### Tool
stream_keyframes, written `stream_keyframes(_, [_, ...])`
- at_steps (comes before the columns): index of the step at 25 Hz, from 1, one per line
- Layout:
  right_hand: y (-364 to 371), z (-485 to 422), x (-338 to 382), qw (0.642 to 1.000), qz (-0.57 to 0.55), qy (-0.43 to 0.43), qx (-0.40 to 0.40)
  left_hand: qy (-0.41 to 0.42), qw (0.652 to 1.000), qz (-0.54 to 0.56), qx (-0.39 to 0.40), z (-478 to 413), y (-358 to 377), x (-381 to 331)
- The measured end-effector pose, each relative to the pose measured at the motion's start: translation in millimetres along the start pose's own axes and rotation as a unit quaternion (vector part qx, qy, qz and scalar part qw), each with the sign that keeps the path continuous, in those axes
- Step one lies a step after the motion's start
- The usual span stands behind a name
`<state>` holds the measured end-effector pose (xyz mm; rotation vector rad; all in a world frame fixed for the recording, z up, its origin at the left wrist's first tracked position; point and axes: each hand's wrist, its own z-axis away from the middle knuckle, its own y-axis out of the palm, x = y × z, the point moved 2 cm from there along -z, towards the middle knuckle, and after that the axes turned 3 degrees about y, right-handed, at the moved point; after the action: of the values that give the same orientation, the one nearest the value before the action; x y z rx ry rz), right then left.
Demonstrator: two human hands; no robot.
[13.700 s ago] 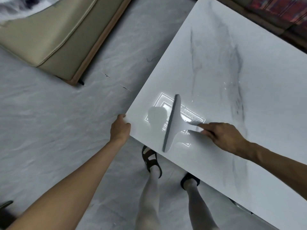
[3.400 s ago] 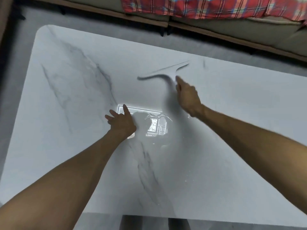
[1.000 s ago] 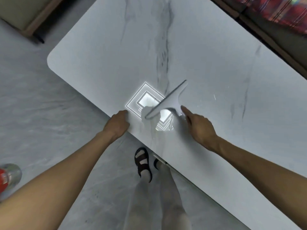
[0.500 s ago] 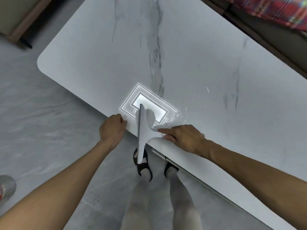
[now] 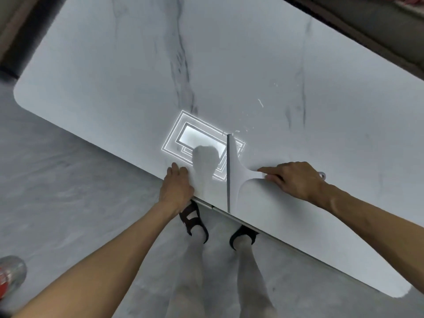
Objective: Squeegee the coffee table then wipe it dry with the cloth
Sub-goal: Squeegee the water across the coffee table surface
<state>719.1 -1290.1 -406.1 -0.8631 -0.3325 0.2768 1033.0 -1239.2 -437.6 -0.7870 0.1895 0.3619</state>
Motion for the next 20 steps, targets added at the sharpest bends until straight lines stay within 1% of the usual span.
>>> stream_keyframes(3, [-10.9,29.8,-47.5,0.999,0.026,0.041,0.001,-0.041,0.999,0.024,0.018,1.8,6.3,-17.5])
stream_keyframes(5, [-16.7,38.9,-57.3,0.999,0.037,0.030,-0.005,-0.049,0.998,0.042,-0.008,2.2,7.7,-22.1])
stream_keyframes(7, [-16.6,33.2,-44.1,1.000,0.027,-0.013,-0.005,-0.049,0.995,0.062,-0.053,4.6,8.3,-24.2])
stream_keyframes(9, [-6.6,17.5,-11.7,0.997,0.002,-0.074,0.002,-0.047,0.991,0.085,-0.087,9.9,11.7,-28.3])
stream_keyframes(11, [12.2,2.4,28.1,0.990,0.001,-0.137,0.031,-0.048,0.989,0.098,-0.104,13.1,16.5,-34.4])
stream_keyframes(13, [28.5,-4.5,49.8,0.982,0.017,-0.177,0.061,-0.052,0.988,0.094,-0.113,13.4,21.5,-41.6])
stream_keyframes(15, [35.8,-3.8,39.8,0.983,0.025,-0.175,0.055,-0.045,0.988,0.082,-0.119,12.8,28.1,-48.8])
stream_keyframes(17, [35.4,3.5,6.5,0.988,0.020,-0.147,0.040,-0.027,0.993,0.058,-0.102,11.2,36.3,-57.8])
stream_keyframes(18, [33.1,9.9,-14.5,0.991,0.015,-0.130,0.039,-0.022,0.996,0.040,-0.081,9.3,41.1,-62.4])
stream_keyframes(20, [25.4,26.8,-58.2,0.995,0.013,-0.086,0.046,-0.040,0.999,0.009,-0.012,2.1,49.0,-69.1])
